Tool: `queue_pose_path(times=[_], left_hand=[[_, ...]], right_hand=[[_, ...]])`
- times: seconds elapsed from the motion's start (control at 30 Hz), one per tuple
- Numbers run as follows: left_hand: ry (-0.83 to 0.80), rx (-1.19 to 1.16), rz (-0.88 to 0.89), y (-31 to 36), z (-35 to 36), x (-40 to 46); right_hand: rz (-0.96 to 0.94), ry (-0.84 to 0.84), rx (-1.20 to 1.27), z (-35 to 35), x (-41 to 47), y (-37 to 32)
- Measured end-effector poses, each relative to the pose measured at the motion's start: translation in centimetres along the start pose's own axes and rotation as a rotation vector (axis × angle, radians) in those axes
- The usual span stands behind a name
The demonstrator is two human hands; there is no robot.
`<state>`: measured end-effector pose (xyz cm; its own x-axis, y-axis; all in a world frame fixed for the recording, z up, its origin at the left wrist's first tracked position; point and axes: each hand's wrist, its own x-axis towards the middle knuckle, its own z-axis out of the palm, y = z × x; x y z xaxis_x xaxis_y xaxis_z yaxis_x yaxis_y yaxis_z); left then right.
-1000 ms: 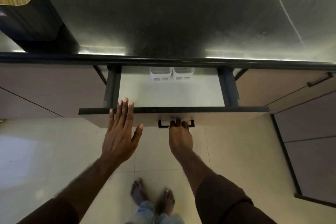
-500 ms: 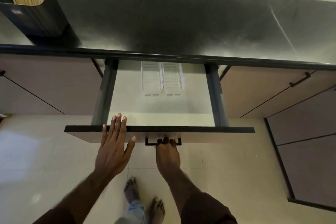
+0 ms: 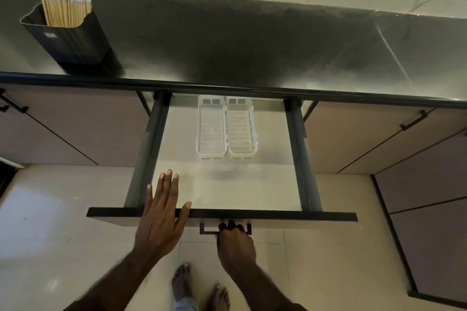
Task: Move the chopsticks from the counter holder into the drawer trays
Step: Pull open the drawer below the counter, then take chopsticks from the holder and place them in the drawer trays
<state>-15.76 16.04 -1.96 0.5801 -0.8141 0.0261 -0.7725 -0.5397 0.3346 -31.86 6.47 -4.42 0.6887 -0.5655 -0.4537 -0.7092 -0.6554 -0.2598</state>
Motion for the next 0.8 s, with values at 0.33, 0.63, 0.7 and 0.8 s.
queue_pose_path(times=[0.33, 0.63, 0.7, 0.8], left_hand=[[0.089, -0.057, 0.023, 1.8, -2.3, 1.8], [0.141, -0.025, 0.054, 1.1, -6.6, 3.4], [0.146, -0.017, 0.052, 0.1, -7.5, 3.7], [0.164, -0.014, 0.061, -1.8, -9.0, 4.3]], right_hand=[[-0.211, 0.152, 0.393, -12.6, -2.1, -3.1], [-0.149, 0.352, 0.402, -15.2, 1.9, -4.4], [-0.169, 0.373, 0.408, -15.7, 2.3, -5.7], [-0.187, 0.391, 0.423, -16.7, 2.8, -8.2]])
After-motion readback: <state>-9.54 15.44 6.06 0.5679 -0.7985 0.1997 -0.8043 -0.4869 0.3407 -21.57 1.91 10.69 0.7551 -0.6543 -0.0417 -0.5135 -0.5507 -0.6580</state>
